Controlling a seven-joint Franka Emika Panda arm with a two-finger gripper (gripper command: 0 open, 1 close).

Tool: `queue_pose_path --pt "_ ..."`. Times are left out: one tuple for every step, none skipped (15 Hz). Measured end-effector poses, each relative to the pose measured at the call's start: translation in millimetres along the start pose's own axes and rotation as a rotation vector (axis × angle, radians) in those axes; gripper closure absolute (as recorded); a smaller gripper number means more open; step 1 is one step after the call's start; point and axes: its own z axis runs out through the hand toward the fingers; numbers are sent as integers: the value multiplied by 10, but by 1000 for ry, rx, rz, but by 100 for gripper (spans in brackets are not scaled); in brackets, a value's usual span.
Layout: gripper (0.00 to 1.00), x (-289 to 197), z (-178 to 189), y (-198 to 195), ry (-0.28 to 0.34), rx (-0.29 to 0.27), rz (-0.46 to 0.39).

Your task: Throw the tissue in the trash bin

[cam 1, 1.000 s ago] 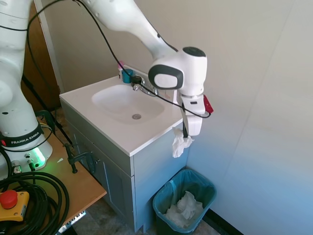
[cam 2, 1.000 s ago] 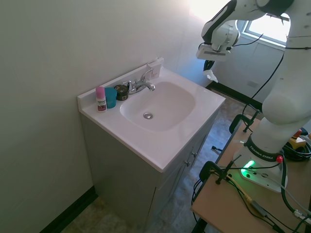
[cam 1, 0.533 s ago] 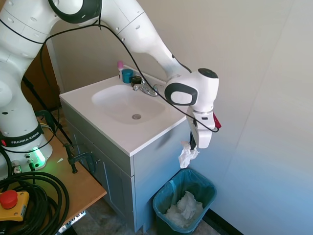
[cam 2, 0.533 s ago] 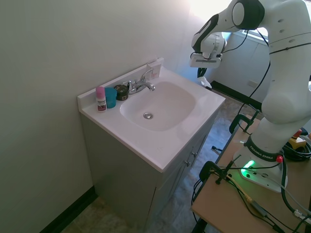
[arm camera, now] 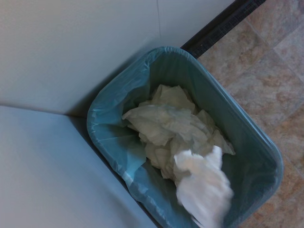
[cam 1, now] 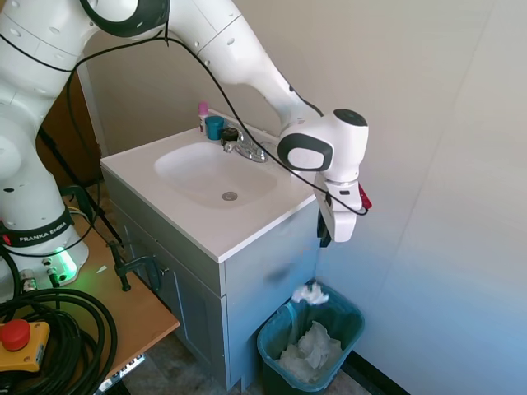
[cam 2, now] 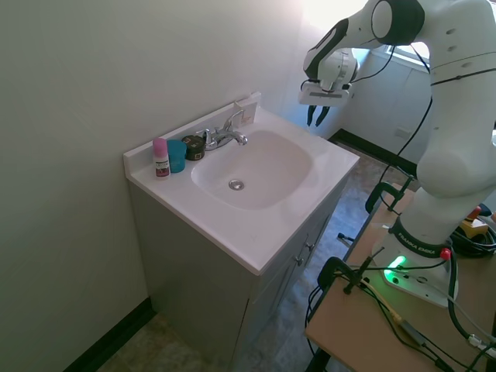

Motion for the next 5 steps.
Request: queue_pose_path --pt "0 -13 -95 -18 5 14 -8" --pt "0 -63 -224 -9 12 30 -17" --pt "0 -152 -389 4 20 52 -31" --pt "0 -249 -581 18 28 72 -45" --pt "0 -375 -752 47 41 89 -65"
